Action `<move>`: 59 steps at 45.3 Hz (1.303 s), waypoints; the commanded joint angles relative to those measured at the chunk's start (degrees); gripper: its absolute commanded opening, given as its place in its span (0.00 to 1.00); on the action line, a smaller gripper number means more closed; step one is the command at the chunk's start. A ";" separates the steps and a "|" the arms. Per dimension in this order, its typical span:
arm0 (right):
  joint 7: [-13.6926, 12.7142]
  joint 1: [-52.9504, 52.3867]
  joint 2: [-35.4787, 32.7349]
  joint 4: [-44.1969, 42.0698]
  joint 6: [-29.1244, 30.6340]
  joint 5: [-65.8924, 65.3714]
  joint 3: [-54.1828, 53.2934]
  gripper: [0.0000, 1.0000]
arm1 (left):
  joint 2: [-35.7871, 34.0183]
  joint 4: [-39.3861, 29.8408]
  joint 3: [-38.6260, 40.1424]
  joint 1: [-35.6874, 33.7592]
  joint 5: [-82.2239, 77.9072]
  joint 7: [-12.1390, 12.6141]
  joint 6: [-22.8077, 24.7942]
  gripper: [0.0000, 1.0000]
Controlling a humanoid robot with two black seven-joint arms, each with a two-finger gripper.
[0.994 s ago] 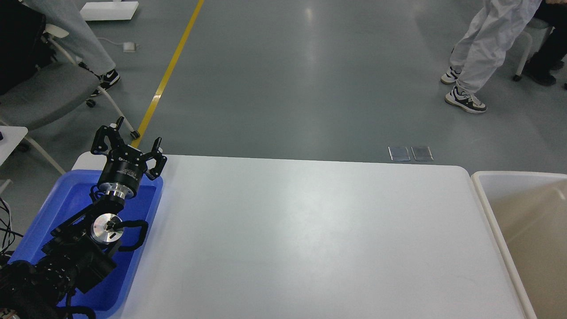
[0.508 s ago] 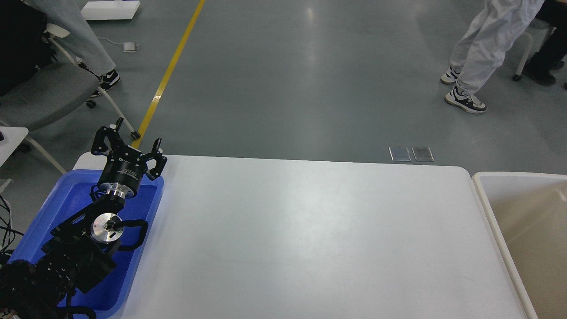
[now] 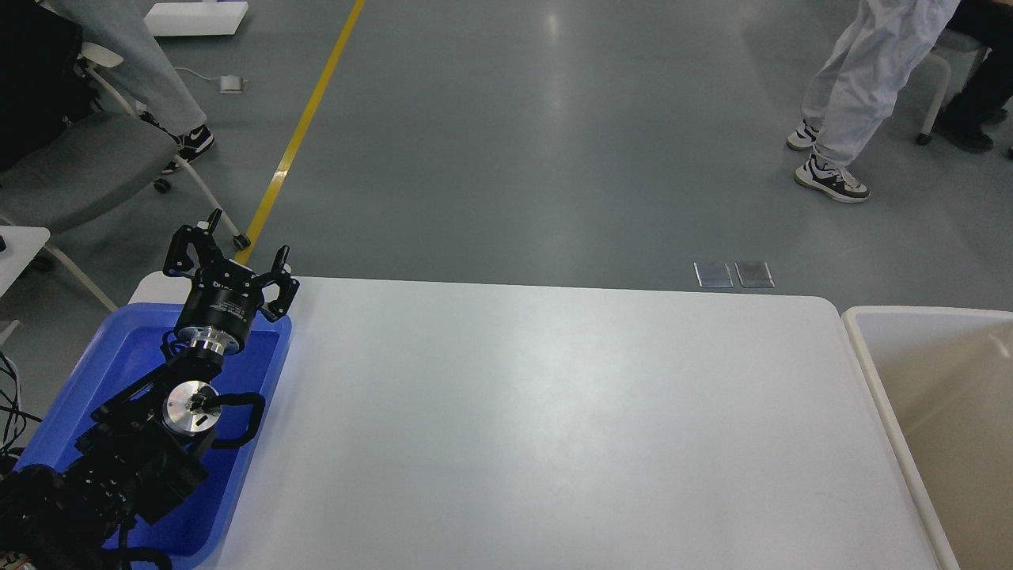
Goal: Tidy desktop
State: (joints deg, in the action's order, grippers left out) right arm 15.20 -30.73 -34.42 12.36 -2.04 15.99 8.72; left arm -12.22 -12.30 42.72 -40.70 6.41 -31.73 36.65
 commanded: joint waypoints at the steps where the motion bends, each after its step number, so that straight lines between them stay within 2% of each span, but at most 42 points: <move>1: -3.08 -3.90 5.42 -8.32 -0.33 -0.79 -0.99 0.00 | 0.00 0.00 0.00 0.00 0.00 0.00 0.09 1.00; 26: -3.08 -3.55 5.94 -8.41 -0.42 -0.79 -1.25 0.00 | 0.00 0.00 0.00 0.00 0.00 0.00 0.09 1.00; 27: -3.08 -3.55 5.94 -8.41 -0.42 -0.79 -1.17 0.10 | 0.00 0.00 0.00 0.00 0.00 0.00 0.00 1.00; 28: -3.08 -3.46 5.94 -8.41 -0.42 -0.79 -1.17 0.25 | 0.00 0.00 0.00 0.00 0.00 0.00 0.00 1.00; 29: -3.08 -3.46 5.94 -8.41 -0.42 -0.79 -1.17 0.46 | 0.00 0.00 0.00 0.00 0.00 0.00 0.09 1.00; 30: -3.08 -3.29 5.94 -8.41 -0.51 -0.79 -1.17 0.96 | 0.00 0.00 0.00 0.00 0.00 0.00 0.00 1.00; 31: -3.08 -3.28 5.94 -8.41 -0.42 -0.79 -1.17 0.98 | 0.00 0.00 0.00 0.00 0.00 0.00 0.09 1.00; 59: -2.90 -3.72 6.38 -8.41 -0.42 -4.83 -1.17 1.00 | 0.00 0.00 0.00 0.00 0.00 0.00 0.00 1.00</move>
State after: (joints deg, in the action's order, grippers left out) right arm 12.24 -33.92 -28.26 3.95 -2.42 13.92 7.95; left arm -12.22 -12.30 42.71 -40.69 6.42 -31.73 36.68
